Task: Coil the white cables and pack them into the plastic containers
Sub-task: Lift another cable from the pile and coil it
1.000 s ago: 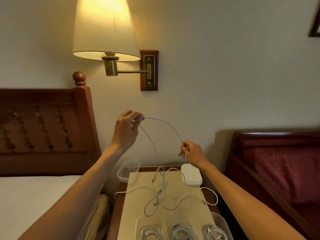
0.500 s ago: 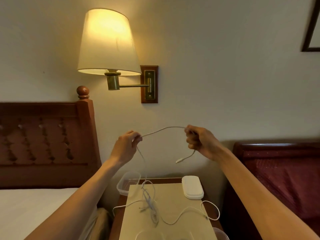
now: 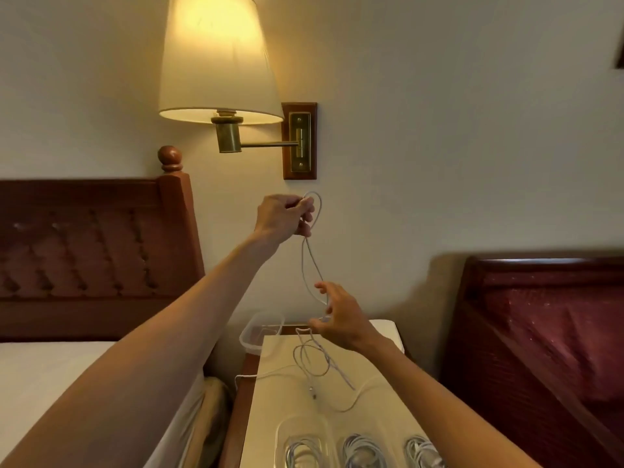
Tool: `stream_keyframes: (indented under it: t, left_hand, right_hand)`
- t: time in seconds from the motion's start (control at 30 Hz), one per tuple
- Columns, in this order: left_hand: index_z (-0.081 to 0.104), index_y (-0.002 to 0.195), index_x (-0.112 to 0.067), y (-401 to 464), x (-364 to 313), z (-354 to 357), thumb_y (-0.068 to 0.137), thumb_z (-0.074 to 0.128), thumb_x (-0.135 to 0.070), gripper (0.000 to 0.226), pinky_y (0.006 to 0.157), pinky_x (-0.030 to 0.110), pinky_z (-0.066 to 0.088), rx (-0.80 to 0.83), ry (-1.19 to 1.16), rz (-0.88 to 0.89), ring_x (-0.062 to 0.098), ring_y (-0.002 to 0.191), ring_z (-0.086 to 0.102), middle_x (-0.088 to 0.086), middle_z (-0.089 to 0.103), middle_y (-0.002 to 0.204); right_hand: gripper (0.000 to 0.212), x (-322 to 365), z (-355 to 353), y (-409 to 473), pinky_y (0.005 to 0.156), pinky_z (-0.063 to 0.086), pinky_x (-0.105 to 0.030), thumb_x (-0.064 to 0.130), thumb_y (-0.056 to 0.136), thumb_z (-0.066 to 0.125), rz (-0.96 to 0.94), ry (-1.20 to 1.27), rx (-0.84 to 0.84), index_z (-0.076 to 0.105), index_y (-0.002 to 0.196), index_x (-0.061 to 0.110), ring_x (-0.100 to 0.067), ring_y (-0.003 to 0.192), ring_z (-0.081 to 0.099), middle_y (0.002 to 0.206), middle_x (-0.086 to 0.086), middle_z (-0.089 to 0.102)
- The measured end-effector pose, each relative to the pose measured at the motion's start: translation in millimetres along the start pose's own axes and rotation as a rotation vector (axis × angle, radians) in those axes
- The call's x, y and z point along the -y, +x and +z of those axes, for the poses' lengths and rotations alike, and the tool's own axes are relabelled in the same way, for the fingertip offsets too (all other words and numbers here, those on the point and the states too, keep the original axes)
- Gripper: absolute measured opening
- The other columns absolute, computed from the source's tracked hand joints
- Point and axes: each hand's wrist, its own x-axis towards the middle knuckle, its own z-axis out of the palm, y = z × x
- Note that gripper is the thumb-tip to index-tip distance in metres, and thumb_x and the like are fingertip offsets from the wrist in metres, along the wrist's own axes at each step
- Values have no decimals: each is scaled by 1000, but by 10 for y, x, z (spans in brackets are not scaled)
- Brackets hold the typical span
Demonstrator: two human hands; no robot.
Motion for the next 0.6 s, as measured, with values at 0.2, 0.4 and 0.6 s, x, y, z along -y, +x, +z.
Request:
stream_keyframes:
  t: [0.2, 0.4, 0.6]
  left_hand:
    - [71, 91, -5, -47, -243, -225, 95, 60, -26, 24, 58, 25, 56, -104, -150, 37, 14, 56, 61, 7, 62, 75]
    - [68, 96, -6, -102, -410, -371, 97, 56, -24, 22, 60, 21, 55, -105, -243, 59, 11, 59, 61, 3, 60, 75]
    - [67, 103, -3, -112, -363, -347, 99, 53, -22, 24, 65, 25, 55, -106, -304, 33, 13, 64, 63, 5, 61, 77]
  right_hand:
    - [45, -486, 295, 42, 90, 51, -36, 20, 85, 72, 165, -89, 36, 53, 125, 23, -23, 113, 56, 122, -4, 57]
    - [49, -613, 444, -9, 87, 53, -31, 49, 79, 74, 214, -4, -35, 60, 115, 20, -16, 103, 58, 115, 4, 56]
    - [40, -139, 603, 158, 77, 49, -19, 39, 85, 72, 201, 258, 221, 62, 118, 18, -14, 99, 62, 111, -1, 66]
